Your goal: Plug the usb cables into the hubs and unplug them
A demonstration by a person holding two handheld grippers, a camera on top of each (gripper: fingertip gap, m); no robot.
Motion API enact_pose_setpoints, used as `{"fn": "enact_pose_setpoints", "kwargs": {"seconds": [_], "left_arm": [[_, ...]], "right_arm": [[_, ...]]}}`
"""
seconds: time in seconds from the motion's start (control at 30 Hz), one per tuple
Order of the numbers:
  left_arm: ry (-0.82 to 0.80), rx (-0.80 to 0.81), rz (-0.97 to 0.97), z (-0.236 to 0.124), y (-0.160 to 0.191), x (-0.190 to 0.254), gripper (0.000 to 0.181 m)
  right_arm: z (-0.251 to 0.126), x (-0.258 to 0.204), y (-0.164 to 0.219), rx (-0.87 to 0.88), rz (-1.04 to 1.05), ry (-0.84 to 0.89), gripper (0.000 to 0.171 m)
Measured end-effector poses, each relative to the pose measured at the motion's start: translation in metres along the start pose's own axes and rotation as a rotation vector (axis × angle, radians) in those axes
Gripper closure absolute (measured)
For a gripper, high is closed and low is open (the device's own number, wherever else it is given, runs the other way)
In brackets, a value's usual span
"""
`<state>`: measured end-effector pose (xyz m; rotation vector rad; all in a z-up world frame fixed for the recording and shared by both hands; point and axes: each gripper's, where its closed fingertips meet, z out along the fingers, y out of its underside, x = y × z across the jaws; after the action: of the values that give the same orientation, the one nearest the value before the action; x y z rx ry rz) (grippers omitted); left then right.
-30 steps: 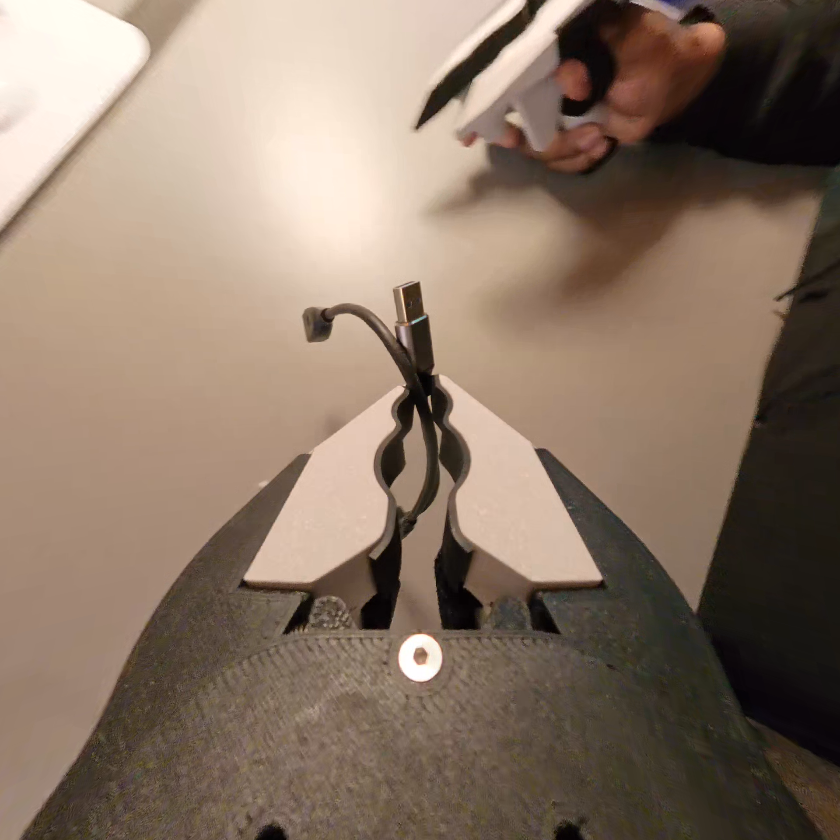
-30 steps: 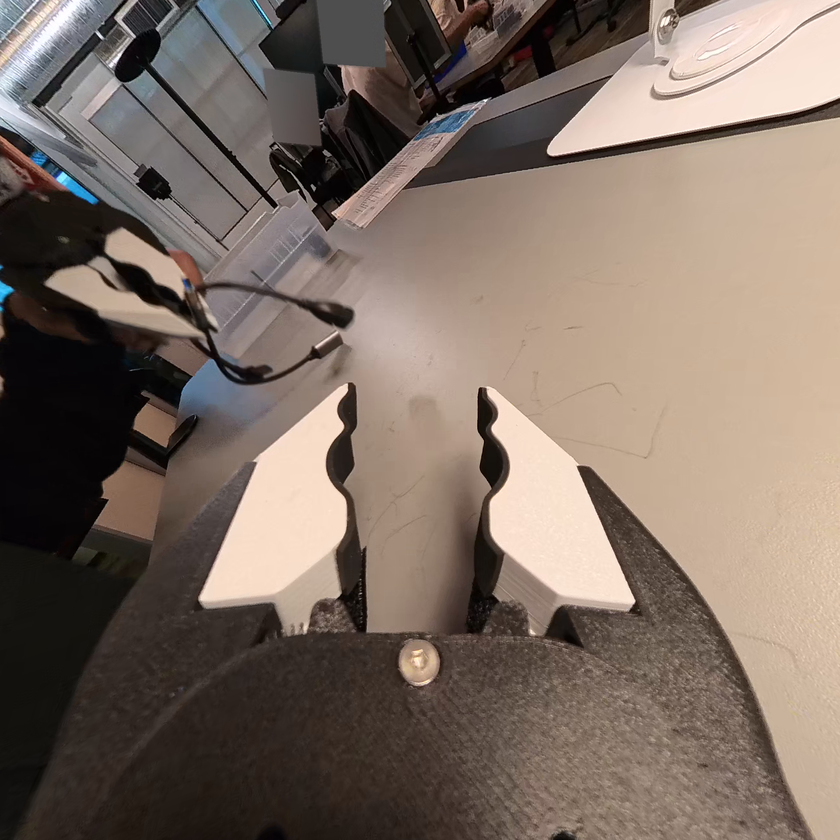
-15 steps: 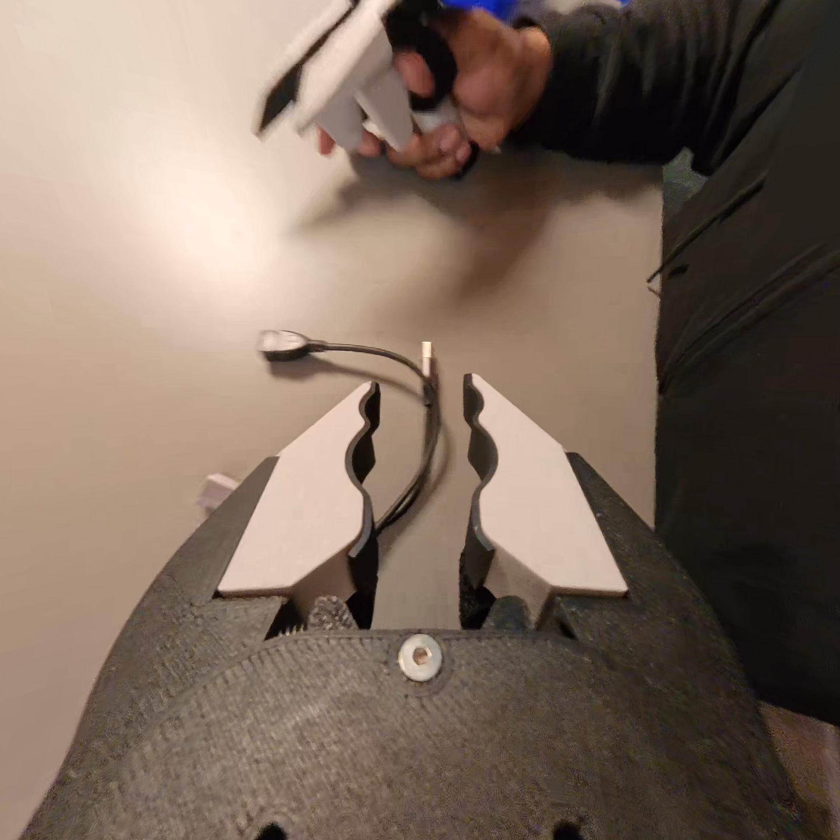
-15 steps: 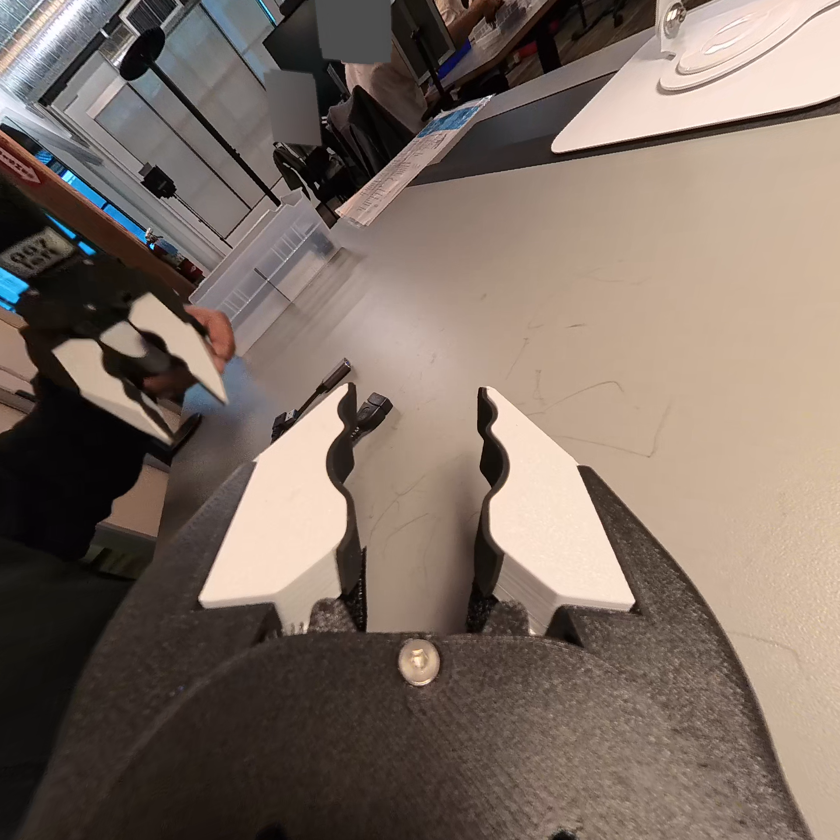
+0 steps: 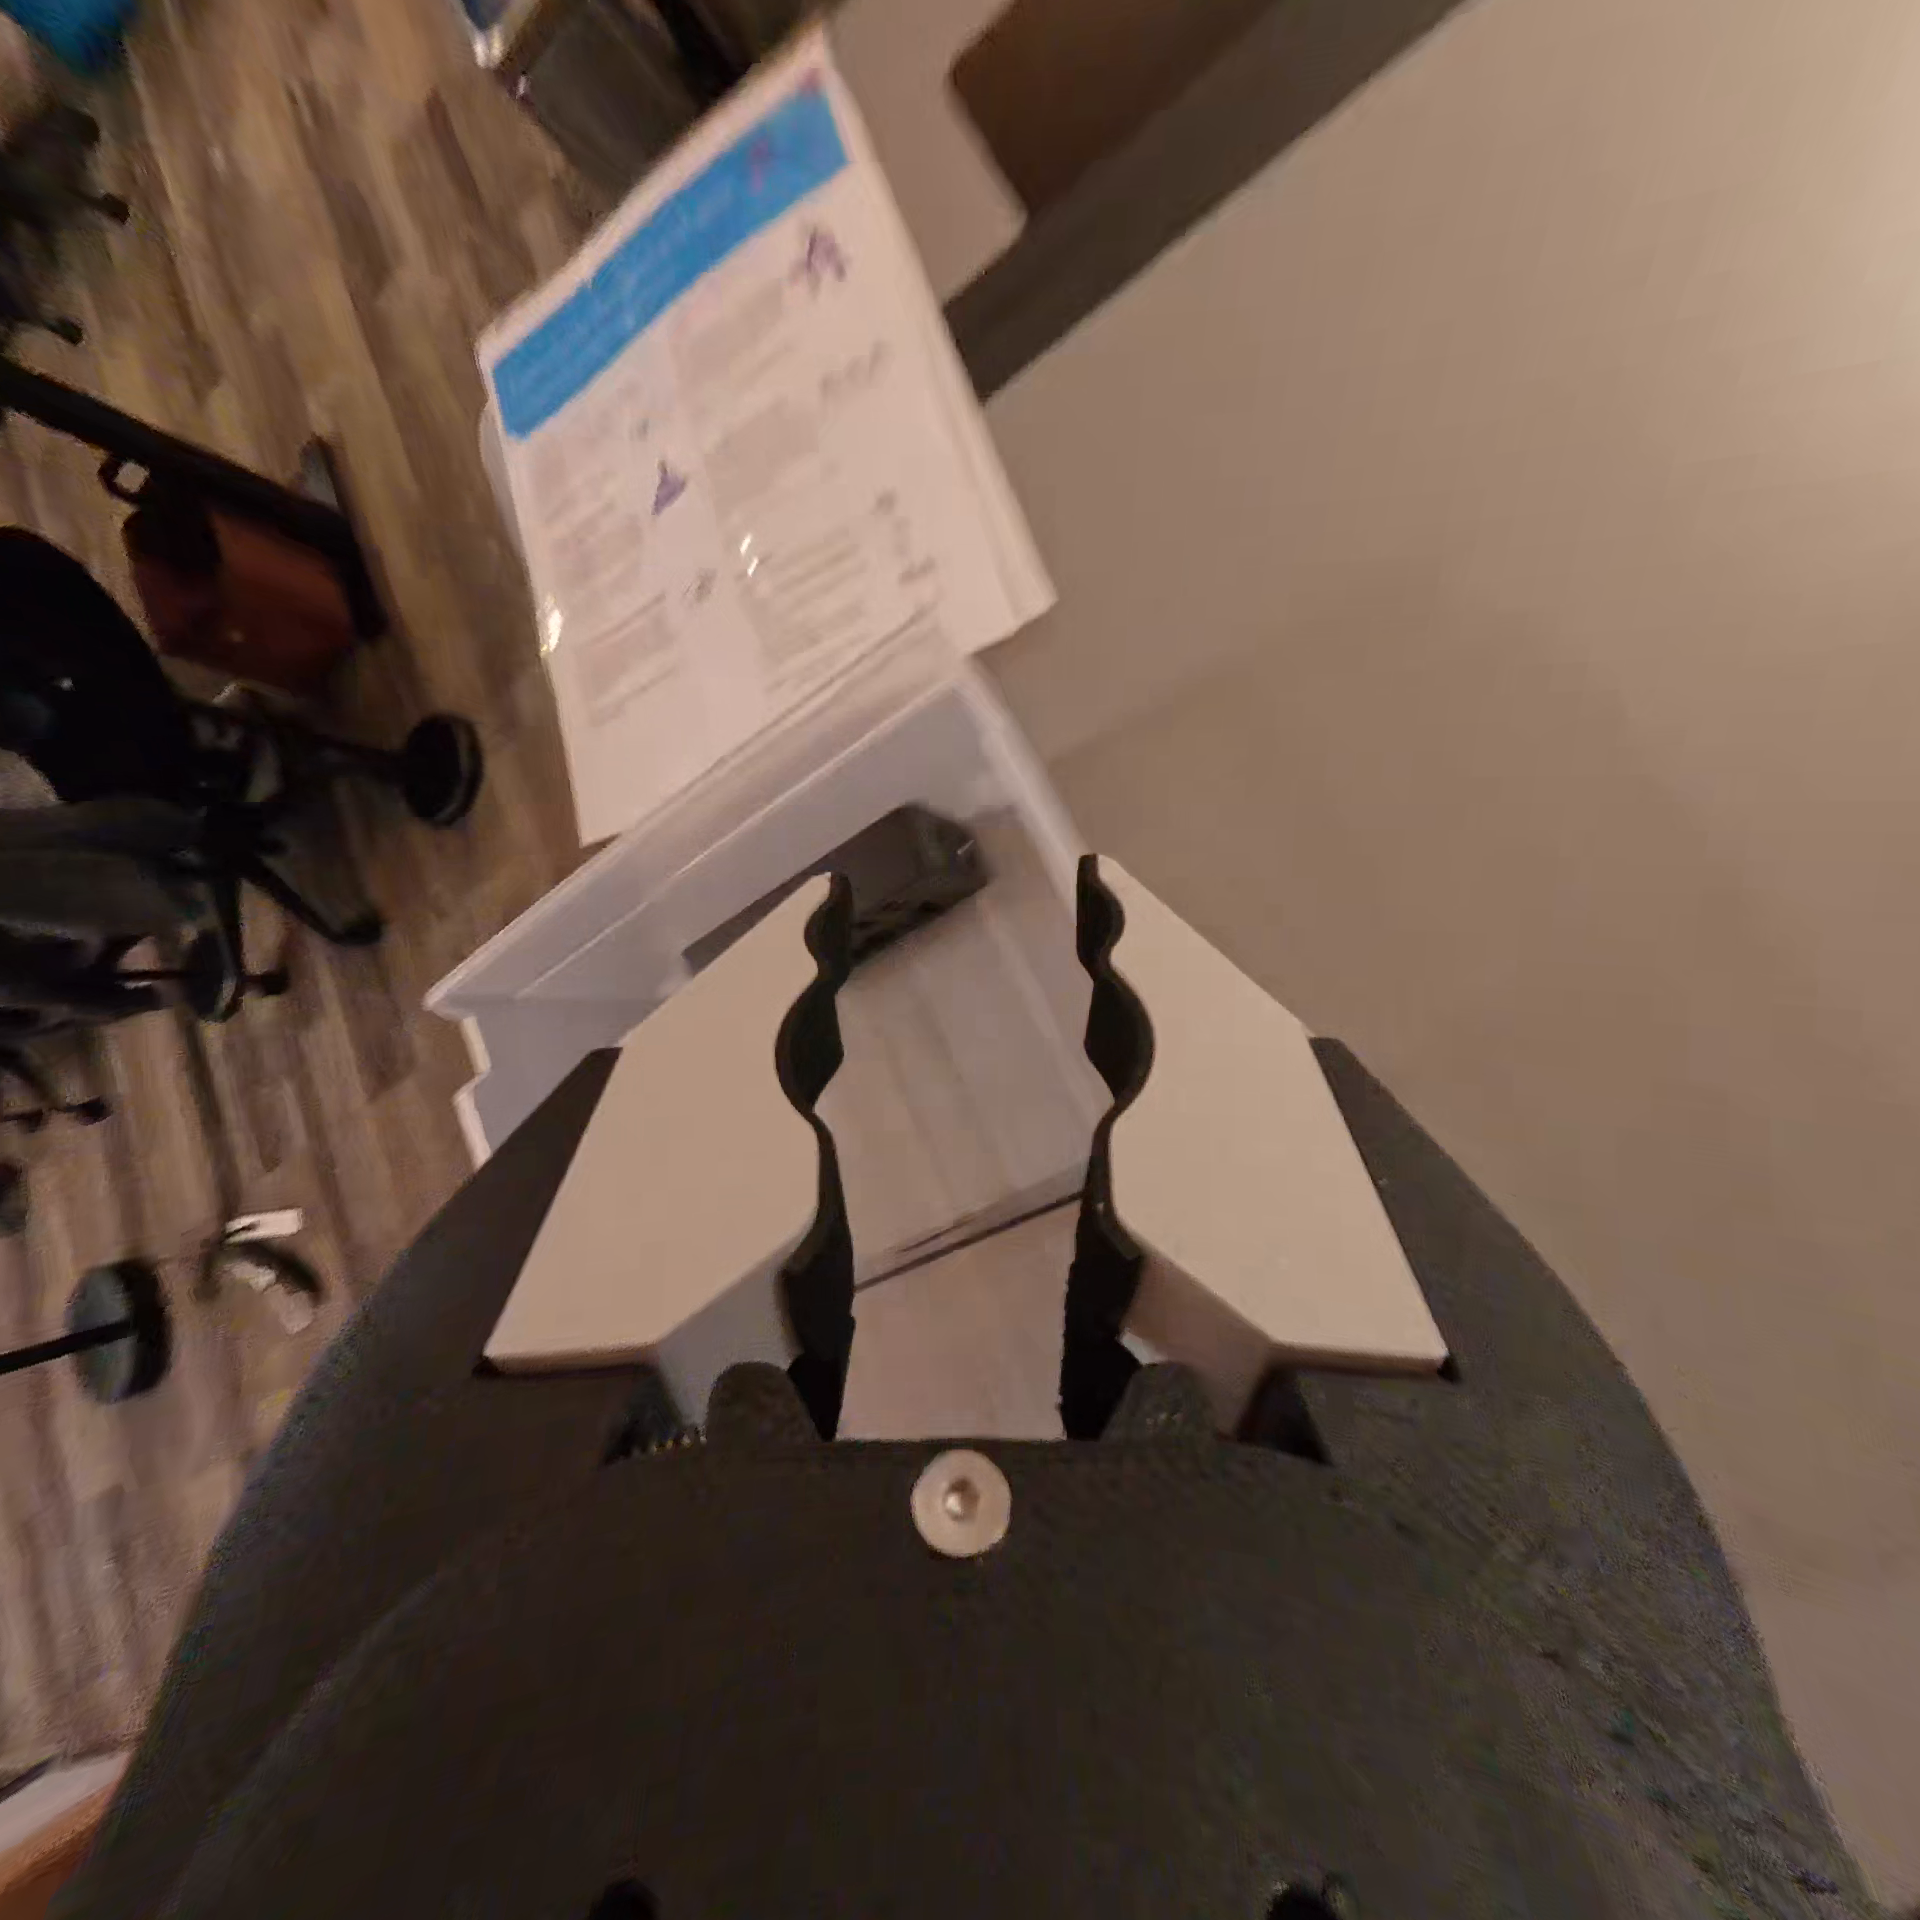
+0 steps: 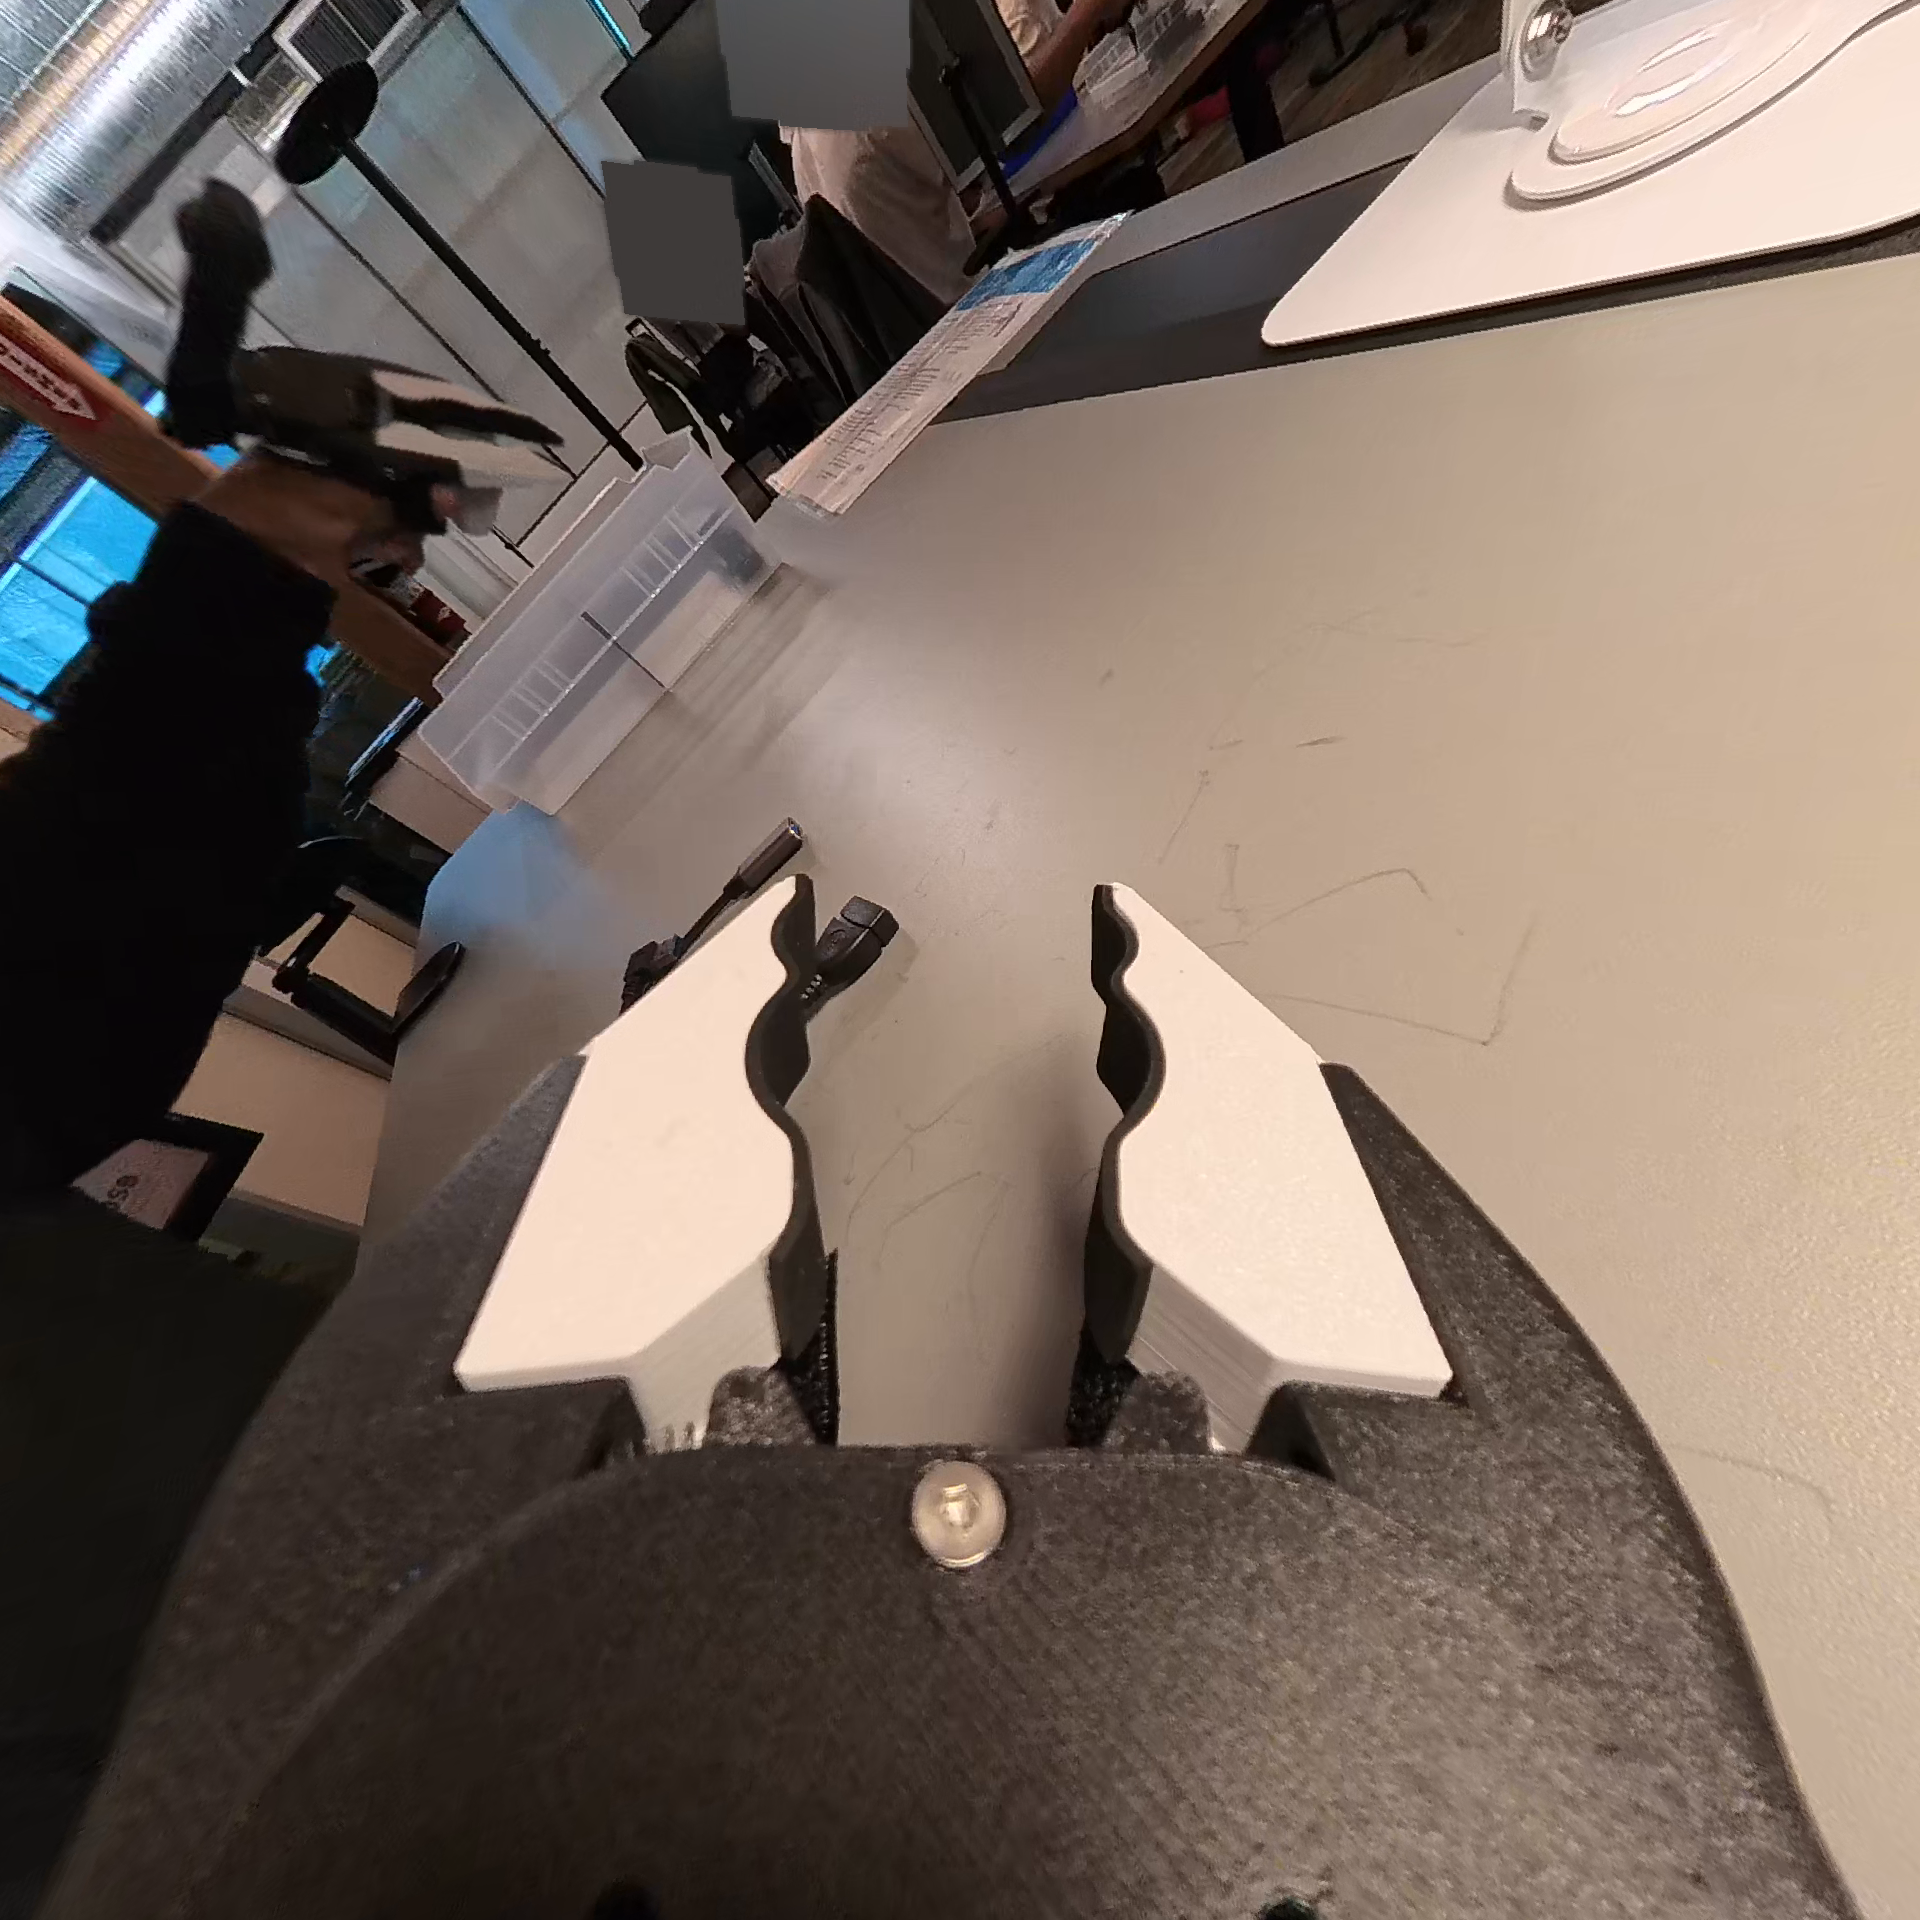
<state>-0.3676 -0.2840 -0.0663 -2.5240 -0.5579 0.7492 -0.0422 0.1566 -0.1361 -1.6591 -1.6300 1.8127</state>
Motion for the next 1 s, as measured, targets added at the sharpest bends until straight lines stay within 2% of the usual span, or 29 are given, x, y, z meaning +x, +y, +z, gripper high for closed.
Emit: {"fn": "enact_pose_setpoints", "kwargs": {"seconds": [0.1, 0.23, 0.43, 0.57, 0.87, 1.0], "left_arm": [[-0.005, -0.094, 0.070, 0.029, 0.031, -0.022, 0.134], [0.046, -0.093, 0.059, 0.053, 0.025, -0.024, 0.135], [0.097, -0.210, 0.344, 0.084, 0.033, -0.019, 0.134], [0.117, -0.294, 0.421, 0.100, 0.051, -0.023, 0.133], [0.133, -0.263, 0.494, 0.096, 0.058, -0.015, 0.132], [0.087, -0.278, 0.619, 0.097, 0.057, -0.021, 0.130]], "right_arm": [[0.000, 0.001, 0.000, 0.003, 0.010, -0.002, 0.118], [0.000, 0.002, 0.000, 0.001, 0.022, -0.005, 0.118], [0.000, 0.002, 0.000, 0.001, 0.026, -0.009, 0.118], [0.000, 0.002, -0.001, 0.002, 0.029, -0.013, 0.118], [0.000, 0.001, 0.000, -0.003, 0.031, -0.019, 0.118], [0.000, 0.001, 0.000, -0.003, 0.032, -0.021, 0.118]]}}
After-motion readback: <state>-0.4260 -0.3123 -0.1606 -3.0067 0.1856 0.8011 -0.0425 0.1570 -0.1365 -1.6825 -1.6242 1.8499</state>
